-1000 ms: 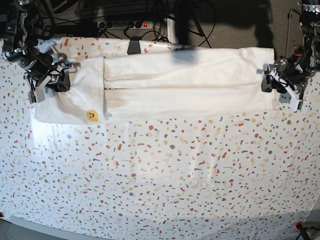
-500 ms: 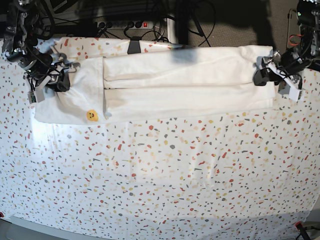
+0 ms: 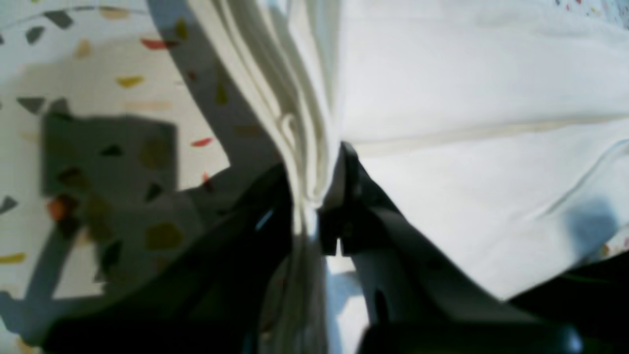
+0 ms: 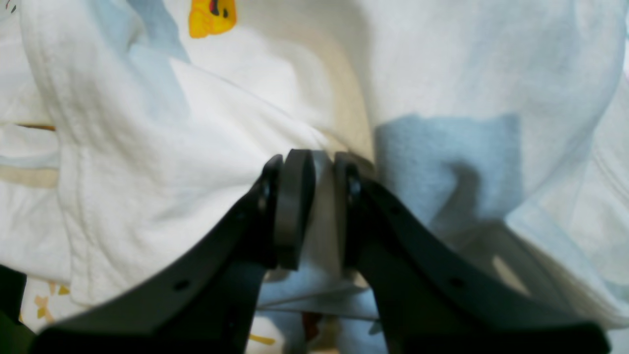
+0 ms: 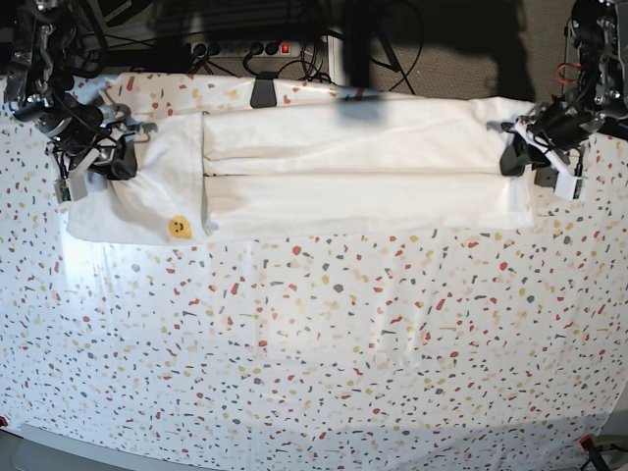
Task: Fold the T-shirt properly
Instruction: 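Fold the strip's end with the left gripper toward the right gripper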
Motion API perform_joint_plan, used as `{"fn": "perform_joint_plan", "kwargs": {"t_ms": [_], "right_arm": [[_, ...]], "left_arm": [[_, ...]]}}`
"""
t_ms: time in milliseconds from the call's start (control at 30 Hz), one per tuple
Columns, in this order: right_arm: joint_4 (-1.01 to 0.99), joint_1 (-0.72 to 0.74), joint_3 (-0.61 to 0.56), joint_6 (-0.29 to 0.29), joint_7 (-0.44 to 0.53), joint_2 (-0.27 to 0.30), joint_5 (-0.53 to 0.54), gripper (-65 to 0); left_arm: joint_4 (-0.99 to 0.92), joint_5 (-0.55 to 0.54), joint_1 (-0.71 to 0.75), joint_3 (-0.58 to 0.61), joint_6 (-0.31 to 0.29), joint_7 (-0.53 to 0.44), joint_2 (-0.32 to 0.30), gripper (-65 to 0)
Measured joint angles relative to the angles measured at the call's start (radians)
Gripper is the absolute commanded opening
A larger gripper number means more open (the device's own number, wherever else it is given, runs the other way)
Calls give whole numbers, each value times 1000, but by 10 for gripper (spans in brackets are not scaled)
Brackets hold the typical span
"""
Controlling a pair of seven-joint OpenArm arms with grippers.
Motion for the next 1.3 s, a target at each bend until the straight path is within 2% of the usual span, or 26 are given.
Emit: {"fn": "perform_joint_plan", "kwargs": {"t_ms": [67,233,333,533,633,733,800,867,933,1067,1167,1300], "right_arm": [[0,0,0,39,0,0,3,-529],[47,0,1,36,-9,0,3,-529],[95,0,1,36,-11,0,48,-529],[185,0,1,33,-36,0,127,-529],[195,0,1,33,-38,0,128,-529],[195,0,1,33,-41,0,127,-529],[195,0,1,33,-41,0,128,-529],[195,0,1,33,-41,0,128,-529],[195,0,1,33,-49,0,127,-529],[195,0,1,33,-48,0,129,-529],[195,0,1,33,-48,0,128,-529],[195,0,1,33,-48,2,128,-529]], "left_arm": [[0,41,-4,2,29,-16,-8,-650],[0,107,-60,2,47,-6,-80,-650],[0,122,-98,1,60,54,-122,-650],[10,117,-176,2,55,242,-147,-650],[94,97,-166,2,100,311,-143,-650],[223,99,-160,-1,107,364,-87,-650],[310,78,-152,0,102,406,-19,-650],[368,77,-141,10,103,389,47,-650],[389,75,-124,50,103,351,93,-650],[381,156,-115,211,117,372,177,-650],[382,248,-129,326,208,320,211,-650],[382,373,-133,428,301,283,228,-650]]}}
